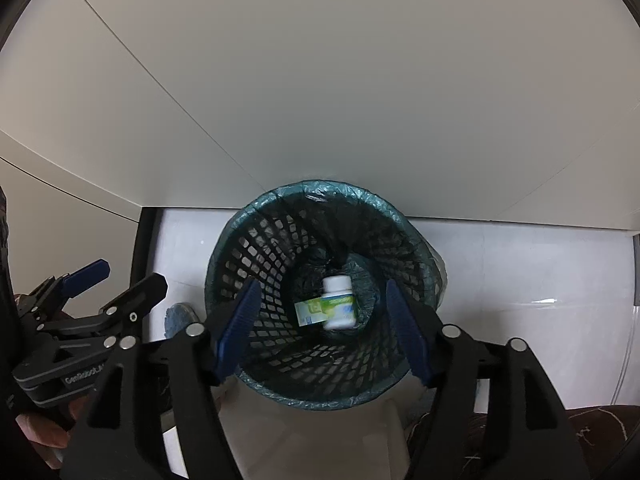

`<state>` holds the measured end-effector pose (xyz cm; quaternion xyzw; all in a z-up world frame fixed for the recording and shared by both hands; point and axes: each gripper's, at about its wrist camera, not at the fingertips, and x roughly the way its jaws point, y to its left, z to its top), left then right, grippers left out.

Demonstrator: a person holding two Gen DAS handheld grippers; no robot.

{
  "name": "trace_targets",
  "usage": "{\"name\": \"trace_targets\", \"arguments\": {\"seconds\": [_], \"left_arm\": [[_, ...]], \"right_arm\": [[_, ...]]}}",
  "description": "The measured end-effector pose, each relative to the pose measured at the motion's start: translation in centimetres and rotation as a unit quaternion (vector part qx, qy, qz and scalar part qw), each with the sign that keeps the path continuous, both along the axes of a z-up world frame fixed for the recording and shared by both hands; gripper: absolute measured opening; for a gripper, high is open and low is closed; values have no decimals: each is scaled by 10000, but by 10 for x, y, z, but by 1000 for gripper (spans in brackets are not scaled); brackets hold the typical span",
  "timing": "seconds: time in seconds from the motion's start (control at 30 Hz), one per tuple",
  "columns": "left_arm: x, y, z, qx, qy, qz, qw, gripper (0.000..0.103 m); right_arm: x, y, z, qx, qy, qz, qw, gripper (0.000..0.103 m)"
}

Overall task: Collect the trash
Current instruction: 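Open the left tool to drop the green box while the right tool opens to drop the pill bottle, then raise both open tools back up to the countertop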

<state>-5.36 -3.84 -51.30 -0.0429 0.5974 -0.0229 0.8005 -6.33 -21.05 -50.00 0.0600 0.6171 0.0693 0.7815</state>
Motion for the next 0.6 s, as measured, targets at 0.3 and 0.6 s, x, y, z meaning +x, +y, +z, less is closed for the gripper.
{"name": "trace_targets", "arguments": {"seconds": [0.3,0.6], "left_arm": [[-2,8,34,-147,-139,171,9996,97],[-18,22,102,-164,-561,202,9981,97]], "right_arm": [[-6,-6,30,-173,-261,-89,9995,81],[-21,-13,98,-245,-766,-251,9964,88]]}}
